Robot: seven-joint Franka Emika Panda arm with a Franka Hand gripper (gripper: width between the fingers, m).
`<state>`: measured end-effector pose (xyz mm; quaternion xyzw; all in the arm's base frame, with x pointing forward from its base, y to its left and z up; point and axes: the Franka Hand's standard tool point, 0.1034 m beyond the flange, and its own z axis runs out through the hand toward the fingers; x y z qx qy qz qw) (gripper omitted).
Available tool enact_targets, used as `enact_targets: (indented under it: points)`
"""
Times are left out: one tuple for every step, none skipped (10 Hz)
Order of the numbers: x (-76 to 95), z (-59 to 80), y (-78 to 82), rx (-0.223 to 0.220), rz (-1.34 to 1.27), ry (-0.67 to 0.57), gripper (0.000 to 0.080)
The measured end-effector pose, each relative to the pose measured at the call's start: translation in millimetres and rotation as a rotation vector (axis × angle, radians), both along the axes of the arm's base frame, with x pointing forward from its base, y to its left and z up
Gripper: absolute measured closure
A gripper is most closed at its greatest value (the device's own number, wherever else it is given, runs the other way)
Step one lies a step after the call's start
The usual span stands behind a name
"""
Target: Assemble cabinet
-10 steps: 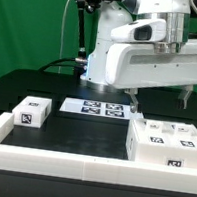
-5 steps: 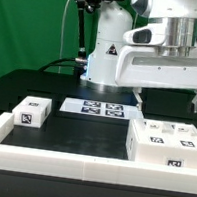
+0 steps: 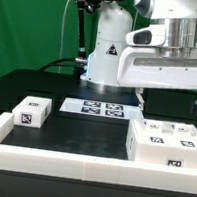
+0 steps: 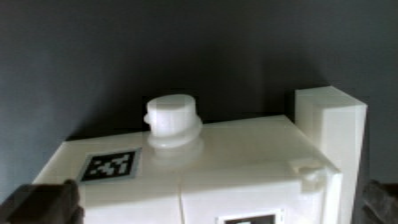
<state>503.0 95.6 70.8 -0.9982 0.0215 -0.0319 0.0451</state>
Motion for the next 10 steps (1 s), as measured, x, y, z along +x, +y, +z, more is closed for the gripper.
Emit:
enact_targets:
  points:
    - [-2.8, -0.7, 4.6, -0.038, 0.08, 0.006, 0.0003]
    - [-6.4, -3.5, 6.1, -0.064, 0.124, 0.004, 0.0003]
    - [-10.2, -7.4, 8.4, -0.073, 0.146, -0.022, 0.0003]
    - [-13.9, -12.8, 6.3, -0.073, 0.167, -0.036, 0.0003]
    - [-13.3, -20.5, -6.7, -0.065, 0.182, -0.039, 0.0003]
    - [-10.8, -23.7, -20.9, -0.049, 0.162, -0.037, 0.0003]
    - [-10.7, -23.1, -19.3, -0.046, 0.154, -0.038, 0.0003]
    - [-11.3, -23.7, -17.8, -0.045, 0.16, -0.037, 0.0003]
    - [-11.4, -23.9, -18.5, -0.045, 0.158, -0.036, 0.0003]
    - [-11.3, -23.9, -18.8, -0.045, 0.158, -0.036, 0.0003]
